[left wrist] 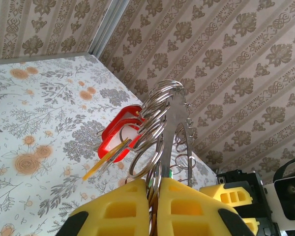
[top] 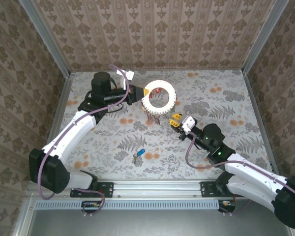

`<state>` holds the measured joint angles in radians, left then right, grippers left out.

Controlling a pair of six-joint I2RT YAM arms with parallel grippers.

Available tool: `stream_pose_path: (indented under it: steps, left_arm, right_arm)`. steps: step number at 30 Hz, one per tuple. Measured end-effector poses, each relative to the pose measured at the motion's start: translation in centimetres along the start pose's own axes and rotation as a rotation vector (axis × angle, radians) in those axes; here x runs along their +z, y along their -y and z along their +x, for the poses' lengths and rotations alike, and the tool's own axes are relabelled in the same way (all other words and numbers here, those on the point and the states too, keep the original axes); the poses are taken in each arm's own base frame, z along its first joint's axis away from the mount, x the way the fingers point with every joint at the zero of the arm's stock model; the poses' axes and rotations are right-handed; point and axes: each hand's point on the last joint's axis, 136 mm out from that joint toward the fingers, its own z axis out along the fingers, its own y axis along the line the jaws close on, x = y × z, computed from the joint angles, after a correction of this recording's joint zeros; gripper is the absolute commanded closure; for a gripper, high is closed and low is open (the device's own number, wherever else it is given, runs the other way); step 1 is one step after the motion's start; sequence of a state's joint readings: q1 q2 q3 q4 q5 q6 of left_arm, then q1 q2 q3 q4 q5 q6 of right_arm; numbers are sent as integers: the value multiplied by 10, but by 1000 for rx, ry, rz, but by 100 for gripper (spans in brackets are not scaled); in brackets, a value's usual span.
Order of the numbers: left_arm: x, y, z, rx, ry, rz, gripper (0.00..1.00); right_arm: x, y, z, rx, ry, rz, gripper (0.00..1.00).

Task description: Put the keys on the keyring

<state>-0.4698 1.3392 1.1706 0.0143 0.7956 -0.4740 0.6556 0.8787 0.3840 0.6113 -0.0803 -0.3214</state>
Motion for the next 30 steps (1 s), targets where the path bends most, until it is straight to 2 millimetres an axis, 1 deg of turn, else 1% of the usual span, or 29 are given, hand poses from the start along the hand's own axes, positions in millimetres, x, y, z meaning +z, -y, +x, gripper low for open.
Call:
stream_pose_path:
  steps: [6, 9, 23, 28, 30]
  left_arm:
    - [-4, 6, -3, 13, 11, 6, 100]
    - [-4, 7, -4, 15, 11, 10, 100]
    - [-4, 9, -6, 25, 20, 15, 100]
    - [-4, 9, -6, 26, 21, 15, 100]
    - [-4, 9, -6, 26, 20, 15, 100]
  right_arm:
    - [3, 2, 2, -24, -5, 19, 80]
    - [3, 1, -1, -25, 8, 17, 79]
    - [6, -1, 3, -48, -1, 9, 79]
    - [7, 0, 0, -53, 13, 15, 78]
    - [7, 0, -1, -56, 18, 16, 80]
